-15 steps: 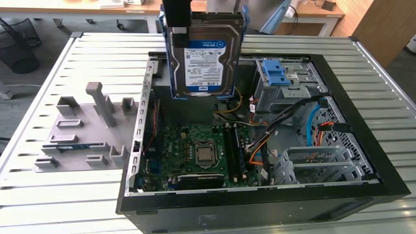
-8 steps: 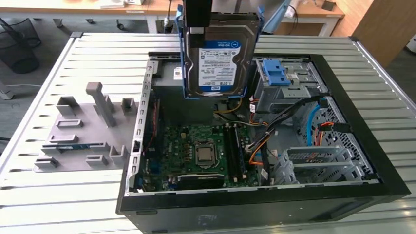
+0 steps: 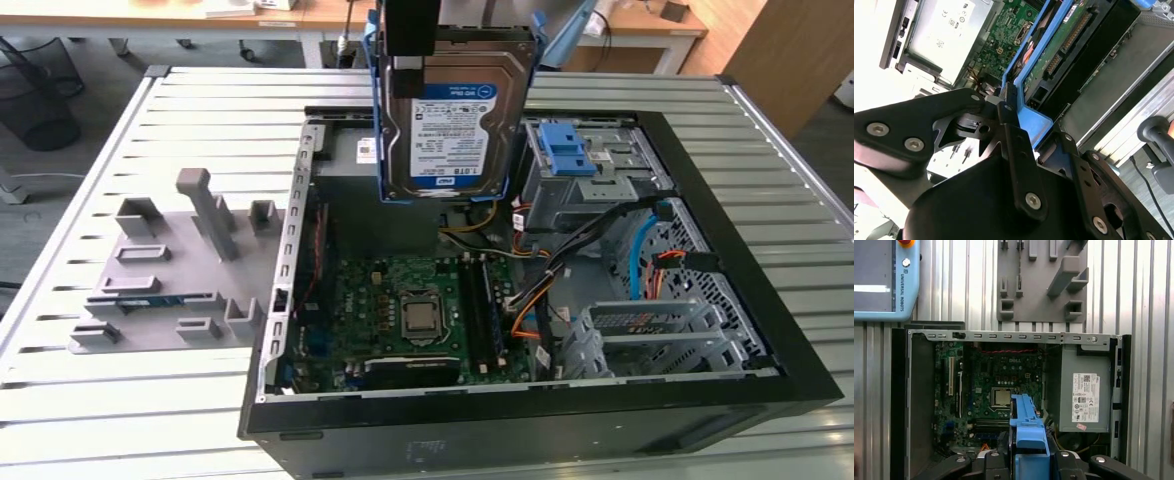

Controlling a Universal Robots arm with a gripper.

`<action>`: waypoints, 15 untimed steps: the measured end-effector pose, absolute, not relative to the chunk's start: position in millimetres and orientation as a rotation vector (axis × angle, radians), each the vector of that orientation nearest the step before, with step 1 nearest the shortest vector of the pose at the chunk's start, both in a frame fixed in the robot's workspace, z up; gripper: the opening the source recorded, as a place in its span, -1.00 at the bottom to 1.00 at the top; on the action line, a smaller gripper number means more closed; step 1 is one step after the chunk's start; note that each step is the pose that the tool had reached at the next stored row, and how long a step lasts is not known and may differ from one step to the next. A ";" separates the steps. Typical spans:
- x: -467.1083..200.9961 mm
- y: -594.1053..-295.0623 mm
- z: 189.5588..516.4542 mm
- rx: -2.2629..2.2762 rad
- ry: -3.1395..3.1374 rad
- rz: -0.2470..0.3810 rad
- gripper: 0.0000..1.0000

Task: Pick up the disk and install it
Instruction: 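Insert the disk into the insertion slot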

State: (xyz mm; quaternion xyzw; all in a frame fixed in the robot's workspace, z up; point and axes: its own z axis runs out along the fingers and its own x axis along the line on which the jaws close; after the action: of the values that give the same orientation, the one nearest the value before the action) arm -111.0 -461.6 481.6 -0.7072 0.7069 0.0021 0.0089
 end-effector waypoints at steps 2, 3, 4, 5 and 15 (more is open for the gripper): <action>-110.9 -461.6 481.6 -2.209 2.209 0.007 -0.27; -110.9 -461.6 481.6 -2.209 2.208 0.007 -0.27; -110.9 -461.6 481.6 -2.209 2.209 0.006 -0.27; -110.8 -461.7 481.6 -2.209 2.208 0.007 -0.27; -110.9 -472.4 480.7 -2.184 2.233 0.006 -0.27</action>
State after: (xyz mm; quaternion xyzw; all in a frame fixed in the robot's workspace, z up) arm -110.9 -472.4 480.7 -0.6992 0.7149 0.0020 0.0089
